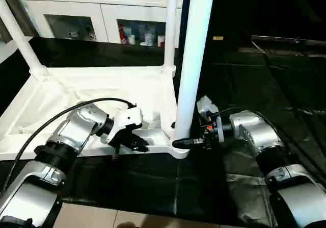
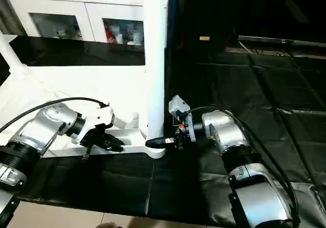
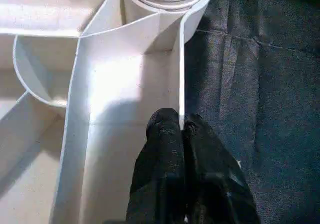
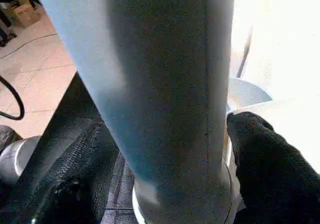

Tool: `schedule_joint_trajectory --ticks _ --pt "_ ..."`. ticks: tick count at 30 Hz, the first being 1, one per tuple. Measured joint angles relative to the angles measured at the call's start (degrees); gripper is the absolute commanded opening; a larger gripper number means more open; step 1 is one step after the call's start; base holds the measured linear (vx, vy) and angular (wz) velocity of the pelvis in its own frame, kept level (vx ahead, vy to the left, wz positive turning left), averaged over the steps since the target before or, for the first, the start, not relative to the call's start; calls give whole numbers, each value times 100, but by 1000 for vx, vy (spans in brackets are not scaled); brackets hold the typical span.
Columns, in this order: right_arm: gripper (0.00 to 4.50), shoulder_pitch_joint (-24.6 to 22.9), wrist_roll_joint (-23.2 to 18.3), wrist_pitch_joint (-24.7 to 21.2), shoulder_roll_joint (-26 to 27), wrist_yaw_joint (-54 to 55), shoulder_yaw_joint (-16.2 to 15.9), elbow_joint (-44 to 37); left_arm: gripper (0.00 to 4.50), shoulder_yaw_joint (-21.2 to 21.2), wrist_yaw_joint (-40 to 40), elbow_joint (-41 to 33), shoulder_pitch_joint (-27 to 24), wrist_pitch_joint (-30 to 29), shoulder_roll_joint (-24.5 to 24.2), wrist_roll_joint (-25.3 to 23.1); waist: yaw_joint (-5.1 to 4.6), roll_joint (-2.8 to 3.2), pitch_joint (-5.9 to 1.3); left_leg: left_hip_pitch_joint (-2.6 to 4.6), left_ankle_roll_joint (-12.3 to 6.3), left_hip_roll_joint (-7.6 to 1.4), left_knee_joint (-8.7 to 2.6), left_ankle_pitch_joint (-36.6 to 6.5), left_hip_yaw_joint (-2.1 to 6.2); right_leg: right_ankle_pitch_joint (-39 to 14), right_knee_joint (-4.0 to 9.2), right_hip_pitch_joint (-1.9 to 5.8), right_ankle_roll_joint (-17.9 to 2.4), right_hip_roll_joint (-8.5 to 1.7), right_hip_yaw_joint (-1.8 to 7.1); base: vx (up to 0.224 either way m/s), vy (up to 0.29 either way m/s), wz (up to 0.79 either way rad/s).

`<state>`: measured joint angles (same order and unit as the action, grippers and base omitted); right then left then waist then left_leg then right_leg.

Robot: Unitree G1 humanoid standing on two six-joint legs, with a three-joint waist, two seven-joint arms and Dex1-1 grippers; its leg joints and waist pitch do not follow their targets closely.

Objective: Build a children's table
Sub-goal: Rotate leg to tighten

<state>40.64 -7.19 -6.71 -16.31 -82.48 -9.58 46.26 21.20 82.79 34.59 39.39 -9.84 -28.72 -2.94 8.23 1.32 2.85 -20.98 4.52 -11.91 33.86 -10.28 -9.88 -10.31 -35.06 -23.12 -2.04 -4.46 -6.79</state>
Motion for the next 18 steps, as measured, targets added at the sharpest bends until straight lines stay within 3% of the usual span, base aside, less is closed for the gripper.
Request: schedule_joint_trajectory --ticks 9,18 --pt "247 -1 -2 0 73 113 32 1 0 -2 -73 62 32 -55 22 0 0 0 0 2 1 0 1 0 0 2 -5 0 -3 0 0 0 0 0" --pt "208 -66 58 -220 628 2691 756 -5 0 -615 -1767 343 173 -1051 826 -13 -39 0 0 13 4 1 9 2 0 3 -5 6 8 -1 3 0 0 0"
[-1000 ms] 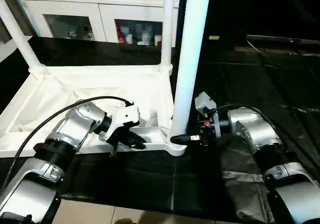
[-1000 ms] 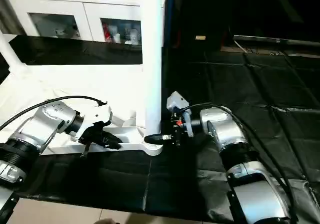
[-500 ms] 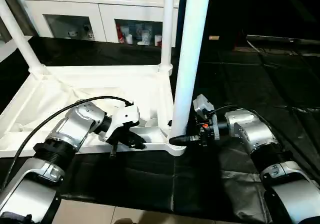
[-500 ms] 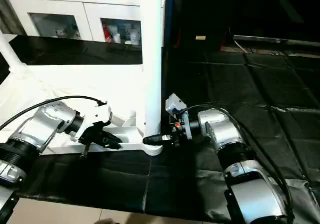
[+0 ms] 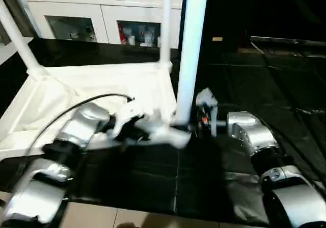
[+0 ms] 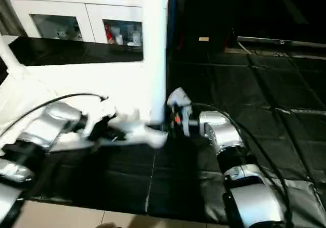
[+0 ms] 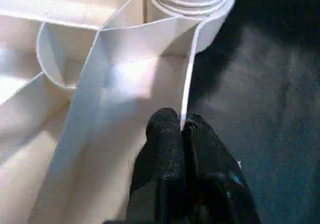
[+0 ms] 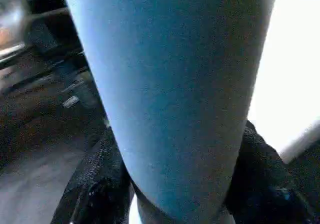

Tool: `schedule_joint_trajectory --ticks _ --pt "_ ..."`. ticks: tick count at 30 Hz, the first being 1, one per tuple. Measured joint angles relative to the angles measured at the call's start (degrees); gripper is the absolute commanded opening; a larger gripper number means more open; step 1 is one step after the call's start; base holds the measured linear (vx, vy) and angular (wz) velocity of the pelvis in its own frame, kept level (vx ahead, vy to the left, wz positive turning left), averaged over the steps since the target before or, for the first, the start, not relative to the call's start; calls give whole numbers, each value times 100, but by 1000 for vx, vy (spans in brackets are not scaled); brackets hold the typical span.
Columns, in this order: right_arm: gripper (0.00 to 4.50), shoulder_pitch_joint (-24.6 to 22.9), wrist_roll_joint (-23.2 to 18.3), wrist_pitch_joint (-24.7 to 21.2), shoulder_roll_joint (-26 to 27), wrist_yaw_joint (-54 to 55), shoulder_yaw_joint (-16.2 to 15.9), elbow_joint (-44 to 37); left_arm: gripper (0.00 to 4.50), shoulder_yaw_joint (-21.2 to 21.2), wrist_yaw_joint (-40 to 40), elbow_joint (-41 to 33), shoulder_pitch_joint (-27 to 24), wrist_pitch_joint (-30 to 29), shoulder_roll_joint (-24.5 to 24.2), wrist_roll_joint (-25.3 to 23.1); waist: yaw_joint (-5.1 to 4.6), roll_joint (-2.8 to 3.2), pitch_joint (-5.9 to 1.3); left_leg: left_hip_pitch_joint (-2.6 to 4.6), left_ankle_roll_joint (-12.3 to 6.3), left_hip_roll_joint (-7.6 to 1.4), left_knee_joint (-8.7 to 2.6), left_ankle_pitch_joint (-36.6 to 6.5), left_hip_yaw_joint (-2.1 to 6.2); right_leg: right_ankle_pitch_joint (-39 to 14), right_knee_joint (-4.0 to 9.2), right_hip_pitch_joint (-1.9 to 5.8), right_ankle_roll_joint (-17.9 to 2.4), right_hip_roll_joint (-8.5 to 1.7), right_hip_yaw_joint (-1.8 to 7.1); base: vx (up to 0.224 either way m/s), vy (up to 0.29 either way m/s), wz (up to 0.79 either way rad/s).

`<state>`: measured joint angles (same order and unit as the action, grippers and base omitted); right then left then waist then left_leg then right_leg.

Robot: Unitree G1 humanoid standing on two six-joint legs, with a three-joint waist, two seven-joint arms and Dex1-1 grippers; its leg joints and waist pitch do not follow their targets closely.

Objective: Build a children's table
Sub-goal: Rotate leg to tighten

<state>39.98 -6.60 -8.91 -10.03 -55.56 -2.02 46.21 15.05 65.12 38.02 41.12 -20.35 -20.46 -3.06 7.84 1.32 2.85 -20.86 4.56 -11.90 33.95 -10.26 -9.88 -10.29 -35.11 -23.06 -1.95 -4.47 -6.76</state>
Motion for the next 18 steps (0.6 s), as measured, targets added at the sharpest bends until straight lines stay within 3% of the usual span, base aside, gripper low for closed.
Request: schedule_joint_trajectory --ticks 5,10,13,18 --pt "206 89 99 -167 352 1699 395 11 0 -367 -1005 238 133 -420 617 144 -129 2 -2 2 0 3 -4 0 0 3 3 1 -4 0 2 0 0 0" --pt "206 294 241 -91 556 2587 503 249 0 -503 -1537 380 193 -438 884 217 -147 3 -2 0 0 3 -7 0 0 9 7 0 -14 0 1 0 0 0" --pt "274 292 261 75 611 2709 509 306 0 -514 -1554 378 194 -434 887 208 -155 2 -2 -3 -1 4 -7 0 -1 9 11 -1 -13 0 2 0 0 0" --pt "312 142 271 140 688 2456 477 110 0 -474 -1547 370 191 -281 651 67 -273 1 -2 -3 0 3 -14 0 0 8 11 -2 -13 2 1 0 0 0"
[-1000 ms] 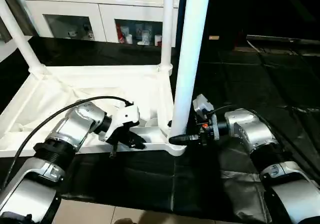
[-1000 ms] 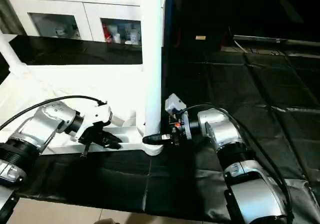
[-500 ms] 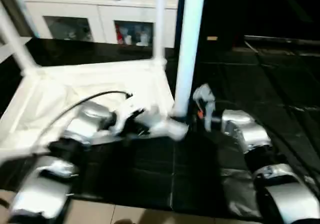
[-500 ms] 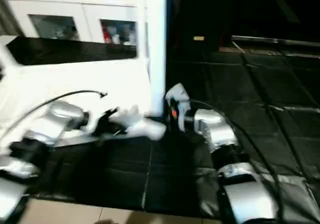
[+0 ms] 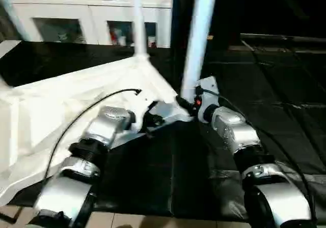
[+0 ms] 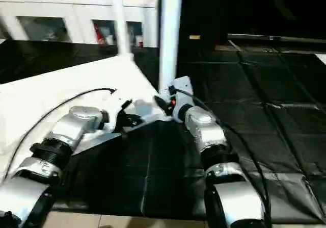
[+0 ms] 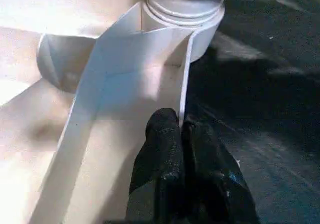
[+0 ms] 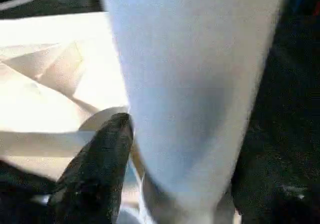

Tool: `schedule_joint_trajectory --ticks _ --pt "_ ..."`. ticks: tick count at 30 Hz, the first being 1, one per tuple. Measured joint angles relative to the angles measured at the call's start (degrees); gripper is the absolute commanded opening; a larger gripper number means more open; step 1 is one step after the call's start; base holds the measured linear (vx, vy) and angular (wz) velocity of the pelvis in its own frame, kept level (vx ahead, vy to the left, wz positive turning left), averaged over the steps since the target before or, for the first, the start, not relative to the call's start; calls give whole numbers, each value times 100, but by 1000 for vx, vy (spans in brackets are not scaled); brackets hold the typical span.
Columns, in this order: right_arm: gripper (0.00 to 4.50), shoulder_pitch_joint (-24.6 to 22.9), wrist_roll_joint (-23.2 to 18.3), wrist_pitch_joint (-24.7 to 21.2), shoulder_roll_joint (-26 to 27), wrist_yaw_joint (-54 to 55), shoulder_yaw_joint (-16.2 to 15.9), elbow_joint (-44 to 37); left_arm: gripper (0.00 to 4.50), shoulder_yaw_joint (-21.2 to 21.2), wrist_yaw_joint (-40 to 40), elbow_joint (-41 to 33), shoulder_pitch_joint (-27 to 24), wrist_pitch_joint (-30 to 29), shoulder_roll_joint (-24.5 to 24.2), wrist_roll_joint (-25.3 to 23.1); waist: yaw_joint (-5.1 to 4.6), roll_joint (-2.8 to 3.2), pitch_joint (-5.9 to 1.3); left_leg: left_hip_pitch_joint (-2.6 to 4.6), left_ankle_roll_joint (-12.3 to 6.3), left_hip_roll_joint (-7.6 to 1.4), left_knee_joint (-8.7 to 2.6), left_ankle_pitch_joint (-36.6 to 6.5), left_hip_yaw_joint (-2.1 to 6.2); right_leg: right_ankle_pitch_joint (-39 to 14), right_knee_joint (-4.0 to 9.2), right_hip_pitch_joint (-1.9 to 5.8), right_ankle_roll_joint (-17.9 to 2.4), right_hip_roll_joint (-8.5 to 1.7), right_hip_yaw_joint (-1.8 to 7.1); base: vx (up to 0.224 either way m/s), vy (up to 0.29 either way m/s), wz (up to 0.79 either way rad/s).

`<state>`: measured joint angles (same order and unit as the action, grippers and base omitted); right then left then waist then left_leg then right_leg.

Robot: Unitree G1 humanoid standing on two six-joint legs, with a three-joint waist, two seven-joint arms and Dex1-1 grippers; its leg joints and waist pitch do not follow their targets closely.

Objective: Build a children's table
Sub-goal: Rotate leg to tighten

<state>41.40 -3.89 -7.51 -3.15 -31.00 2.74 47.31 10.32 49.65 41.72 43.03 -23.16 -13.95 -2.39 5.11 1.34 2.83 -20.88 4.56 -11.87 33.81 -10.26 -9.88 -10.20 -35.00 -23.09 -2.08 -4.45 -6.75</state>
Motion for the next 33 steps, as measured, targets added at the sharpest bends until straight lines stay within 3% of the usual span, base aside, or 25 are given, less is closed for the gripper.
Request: schedule_joint_trajectory --ticks 5,14,17,27,33 --pt "347 -120 2 77 -145 -422 -120 -75 0 121 148 -90 -45 122 -165 -34 -28 0 0 -9 0 0 -5 0 0 -2 0 -2 2 1 0 0 0 0" --pt "438 -362 -153 148 -970 -2623 -558 -278 0 508 1432 -230 -170 813 -889 -95 11 2 1 -10 -5 -2 -5 -4 0 -7 2 -9 0 1 -5 0 0 0" --pt "449 -359 -280 124 -1162 -3226 -636 -414 0 639 1836 -319 -203 930 -1090 -97 54 2 1 -10 -5 -3 -1 -3 0 -7 0 -8 -1 1 -5 0 0 0" --pt "449 -281 -327 65 -1527 -4840 -1036 -422 0 950 3023 -625 -396 1532 -1614 -69 210 1 1 -12 -5 -3 4 -4 1 -7 0 -6 -1 0 -4 0 0 0" --pt "404 -192 -329 82 -1427 -5160 -1213 -254 0 1057 3209 -665 -397 1728 -1641 -73 292 0 0 -10 -5 -4 6 -4 1 -7 -1 -4 -1 0 -3 0 0 0"
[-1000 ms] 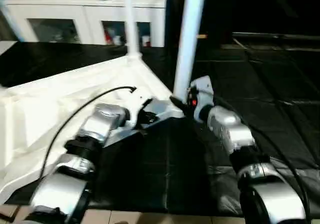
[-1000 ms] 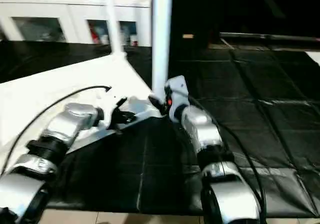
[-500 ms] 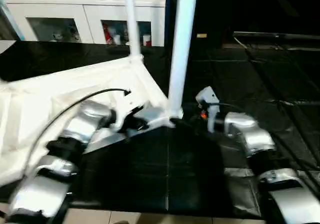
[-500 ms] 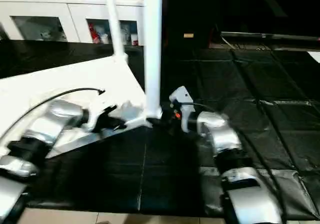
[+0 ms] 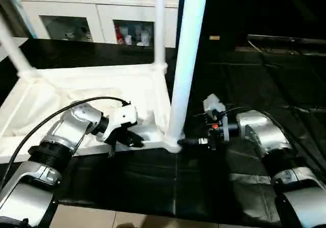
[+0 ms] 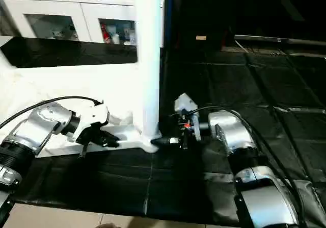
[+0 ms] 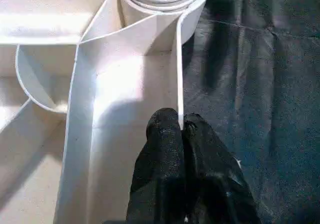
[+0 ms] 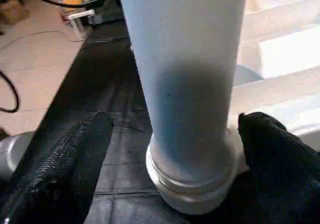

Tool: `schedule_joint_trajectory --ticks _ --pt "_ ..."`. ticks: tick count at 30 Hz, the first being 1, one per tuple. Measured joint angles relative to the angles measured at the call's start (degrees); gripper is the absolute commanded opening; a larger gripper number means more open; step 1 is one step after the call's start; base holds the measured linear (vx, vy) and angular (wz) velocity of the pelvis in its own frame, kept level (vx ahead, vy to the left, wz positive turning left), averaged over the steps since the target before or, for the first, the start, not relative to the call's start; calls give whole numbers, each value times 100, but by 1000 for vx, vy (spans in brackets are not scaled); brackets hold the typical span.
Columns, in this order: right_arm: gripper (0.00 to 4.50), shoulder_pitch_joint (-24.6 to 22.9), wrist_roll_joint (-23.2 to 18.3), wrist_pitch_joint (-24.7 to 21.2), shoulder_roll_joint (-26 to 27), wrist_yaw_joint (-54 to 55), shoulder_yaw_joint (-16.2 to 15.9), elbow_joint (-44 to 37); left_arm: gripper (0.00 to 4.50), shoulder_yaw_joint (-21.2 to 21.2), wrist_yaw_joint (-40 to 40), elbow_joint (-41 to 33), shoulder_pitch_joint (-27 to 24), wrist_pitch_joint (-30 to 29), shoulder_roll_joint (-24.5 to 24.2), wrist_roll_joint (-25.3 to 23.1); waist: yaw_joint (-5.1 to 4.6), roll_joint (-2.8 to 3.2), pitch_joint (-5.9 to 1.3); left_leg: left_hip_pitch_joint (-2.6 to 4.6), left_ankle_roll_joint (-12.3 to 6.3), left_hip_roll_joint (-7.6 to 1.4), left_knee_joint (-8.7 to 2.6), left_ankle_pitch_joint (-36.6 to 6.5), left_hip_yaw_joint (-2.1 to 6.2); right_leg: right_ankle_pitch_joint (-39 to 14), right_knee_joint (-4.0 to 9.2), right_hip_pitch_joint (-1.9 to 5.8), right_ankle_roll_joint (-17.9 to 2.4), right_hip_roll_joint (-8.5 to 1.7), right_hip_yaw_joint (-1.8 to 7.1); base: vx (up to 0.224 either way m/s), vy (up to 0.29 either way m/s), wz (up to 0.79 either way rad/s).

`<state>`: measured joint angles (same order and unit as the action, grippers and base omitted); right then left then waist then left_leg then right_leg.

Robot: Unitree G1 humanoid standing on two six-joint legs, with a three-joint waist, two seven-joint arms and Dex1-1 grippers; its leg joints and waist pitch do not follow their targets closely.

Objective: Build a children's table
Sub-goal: Rotate leg to tighten

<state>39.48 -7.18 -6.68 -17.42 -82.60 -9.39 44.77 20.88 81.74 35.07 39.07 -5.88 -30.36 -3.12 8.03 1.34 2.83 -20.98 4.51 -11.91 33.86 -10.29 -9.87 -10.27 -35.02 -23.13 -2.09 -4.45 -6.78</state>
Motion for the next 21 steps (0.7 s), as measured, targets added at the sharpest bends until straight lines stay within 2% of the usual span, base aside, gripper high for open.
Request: schedule_joint_trajectory --ticks 4,7,11,17,21 --pt "386 63 0 0 96 -59 -16 110 0 27 53 -48 -10 8 -6 1 27 0 0 -3 0 0 0 0 0 0 1 0 0 0 0 0 0 0" --pt "351 116 0 0 95 -172 -16 130 0 26 53 -54 -16 9 -7 0 27 -2 -1 -2 0 0 0 0 0 -1 0 0 1 -1 0 0 0 0" --pt "338 131 -9 1 93 -225 -12 226 0 27 64 -55 -21 12 -7 2 27 -3 -1 -2 0 0 0 0 0 -1 0 0 2 -1 0 0 0 0" --pt "276 136 -59 1 95 -227 -4 272 0 28 113 -49 -22 34 -10 3 31 -3 -2 -2 0 0 0 0 0 -1 0 0 2 -1 0 0 0 0" --pt "252 133 -87 6 156 -108 57 273 0 3 72 -41 -25 -54 10 14 30 -2 -2 -1 0 0 1 0 0 -1 -1 0 2 -1 0 0 0 0"
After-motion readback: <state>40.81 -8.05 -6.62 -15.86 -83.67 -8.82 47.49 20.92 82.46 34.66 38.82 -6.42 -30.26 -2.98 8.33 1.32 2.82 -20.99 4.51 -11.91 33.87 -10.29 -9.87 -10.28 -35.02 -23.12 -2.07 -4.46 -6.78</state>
